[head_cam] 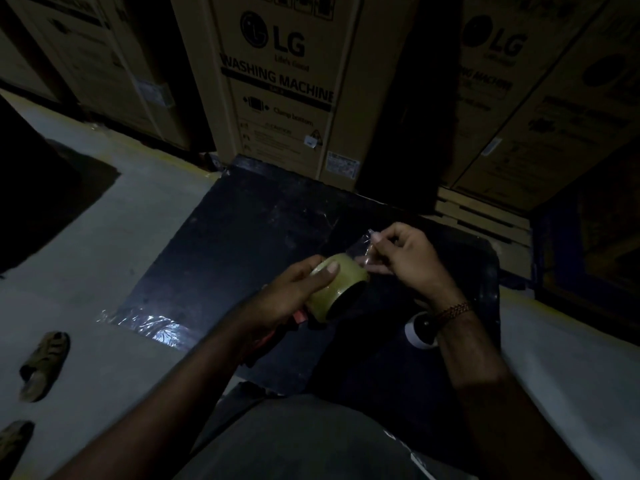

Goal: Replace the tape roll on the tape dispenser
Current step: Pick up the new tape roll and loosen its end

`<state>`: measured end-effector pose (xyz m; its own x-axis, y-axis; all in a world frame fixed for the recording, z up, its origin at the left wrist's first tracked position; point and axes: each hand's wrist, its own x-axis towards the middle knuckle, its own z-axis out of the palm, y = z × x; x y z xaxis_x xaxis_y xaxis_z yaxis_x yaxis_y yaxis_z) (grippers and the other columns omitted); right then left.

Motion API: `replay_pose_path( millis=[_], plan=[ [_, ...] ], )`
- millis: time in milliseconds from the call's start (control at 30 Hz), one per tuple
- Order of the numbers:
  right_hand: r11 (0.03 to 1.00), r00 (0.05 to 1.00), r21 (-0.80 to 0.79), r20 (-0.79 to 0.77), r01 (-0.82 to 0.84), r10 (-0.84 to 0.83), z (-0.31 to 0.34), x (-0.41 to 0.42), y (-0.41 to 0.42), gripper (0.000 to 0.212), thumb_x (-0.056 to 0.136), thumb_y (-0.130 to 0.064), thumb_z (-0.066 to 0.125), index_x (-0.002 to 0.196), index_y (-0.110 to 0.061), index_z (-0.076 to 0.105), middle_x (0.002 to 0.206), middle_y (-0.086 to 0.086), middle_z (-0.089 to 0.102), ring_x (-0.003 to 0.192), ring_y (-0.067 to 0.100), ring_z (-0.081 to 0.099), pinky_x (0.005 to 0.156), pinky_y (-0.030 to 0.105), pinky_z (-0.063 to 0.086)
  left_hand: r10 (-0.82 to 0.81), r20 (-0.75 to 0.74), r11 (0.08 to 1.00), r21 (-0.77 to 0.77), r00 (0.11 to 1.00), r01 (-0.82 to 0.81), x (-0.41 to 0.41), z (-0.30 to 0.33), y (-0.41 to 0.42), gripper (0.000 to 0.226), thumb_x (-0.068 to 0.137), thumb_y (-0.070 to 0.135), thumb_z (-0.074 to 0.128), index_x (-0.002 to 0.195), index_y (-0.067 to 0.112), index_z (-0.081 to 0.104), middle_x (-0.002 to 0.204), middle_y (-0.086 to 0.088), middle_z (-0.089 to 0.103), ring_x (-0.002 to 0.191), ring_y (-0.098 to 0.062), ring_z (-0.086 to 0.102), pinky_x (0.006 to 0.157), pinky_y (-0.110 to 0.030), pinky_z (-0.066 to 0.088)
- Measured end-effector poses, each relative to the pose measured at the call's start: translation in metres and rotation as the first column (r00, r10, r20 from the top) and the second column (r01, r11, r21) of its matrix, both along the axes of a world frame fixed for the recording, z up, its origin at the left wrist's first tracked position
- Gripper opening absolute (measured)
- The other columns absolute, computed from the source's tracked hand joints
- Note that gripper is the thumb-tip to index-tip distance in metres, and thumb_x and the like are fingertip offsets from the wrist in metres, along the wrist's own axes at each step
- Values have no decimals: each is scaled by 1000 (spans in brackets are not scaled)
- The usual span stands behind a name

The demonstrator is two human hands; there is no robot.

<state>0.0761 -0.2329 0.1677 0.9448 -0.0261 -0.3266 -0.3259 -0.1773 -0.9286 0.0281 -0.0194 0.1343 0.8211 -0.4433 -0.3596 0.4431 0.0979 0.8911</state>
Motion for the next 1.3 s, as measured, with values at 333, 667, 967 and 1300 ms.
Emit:
replay_pose_path(
  millis=[333,667,967,1300],
  plan=[
    [964,967,260,-253,60,8,-14,0,-14,15,110,-11,48,98,-4,55,97,12,64,82,31,81,71,41,66,-22,1,998,-53,1000,22,1,-13,9,38,99,19,65,119,-11,51,100,-24,60,75,-26,60,54,-26,52],
    [918,961,382,-277,110,0,-15,7,-16,14,107,-10,51,100,-6,62,95,11,69,96,38,79,79,46,67,-41,-85,988,-153,996,27,11,-22,18,55,89,31,76,116,-10,51,107,-25,53,84,-41,49,67,-38,43],
    [662,898,684,-439,306,39,-29,0,-22,38,105,-36,49,119,-4,65,117,18,74,107,34,75,87,39,65,-15,-114,982,-187,993,-6,16,-18,20,55,94,23,63,132,-13,45,110,-27,55,77,-31,64,63,-37,53],
    [736,922,673,-234,-75,308,-53,-15,-32,107,65,-23,97,157,-15,41,155,17,56,135,30,61,121,52,38,50,-238,943,-308,970,-125,22,-26,28,56,93,23,59,145,2,52,131,-25,60,110,-38,63,86,-47,57]
  ],
)
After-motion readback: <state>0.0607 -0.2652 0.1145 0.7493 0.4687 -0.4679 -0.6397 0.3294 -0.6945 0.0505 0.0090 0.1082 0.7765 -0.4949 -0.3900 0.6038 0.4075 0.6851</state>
